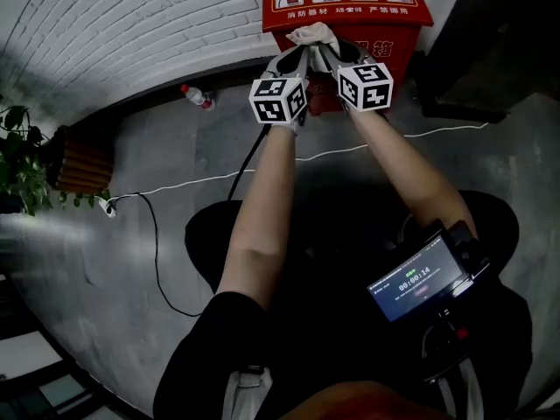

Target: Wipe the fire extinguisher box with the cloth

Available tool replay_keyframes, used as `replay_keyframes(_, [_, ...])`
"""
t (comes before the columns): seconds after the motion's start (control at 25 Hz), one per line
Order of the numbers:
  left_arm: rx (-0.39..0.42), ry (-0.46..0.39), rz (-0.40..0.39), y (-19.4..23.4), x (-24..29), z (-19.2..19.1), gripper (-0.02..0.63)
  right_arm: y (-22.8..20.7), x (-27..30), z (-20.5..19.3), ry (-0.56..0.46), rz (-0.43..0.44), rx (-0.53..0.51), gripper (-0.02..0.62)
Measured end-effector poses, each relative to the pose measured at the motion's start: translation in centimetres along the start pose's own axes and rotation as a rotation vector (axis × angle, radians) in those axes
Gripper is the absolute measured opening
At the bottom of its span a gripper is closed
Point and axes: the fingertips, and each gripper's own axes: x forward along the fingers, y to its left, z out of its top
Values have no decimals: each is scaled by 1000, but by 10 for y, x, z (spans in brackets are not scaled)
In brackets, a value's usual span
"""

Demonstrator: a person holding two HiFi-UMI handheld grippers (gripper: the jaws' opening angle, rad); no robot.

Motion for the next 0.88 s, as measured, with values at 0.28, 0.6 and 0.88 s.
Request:
replay_keyframes(0.28, [-8,-10,-59,-42,20,0,3,-39,-34,10,-25,-82,-4,94])
replay_keyframes(0.6, [-6,-16,-132,-90,46,-1,3,-94,-77,21,-67,-182,21,94])
replay_keyframes(0.88, [3,-5,-169,-119,58,-7,3,-137,-108,27,-91,-256,27,94])
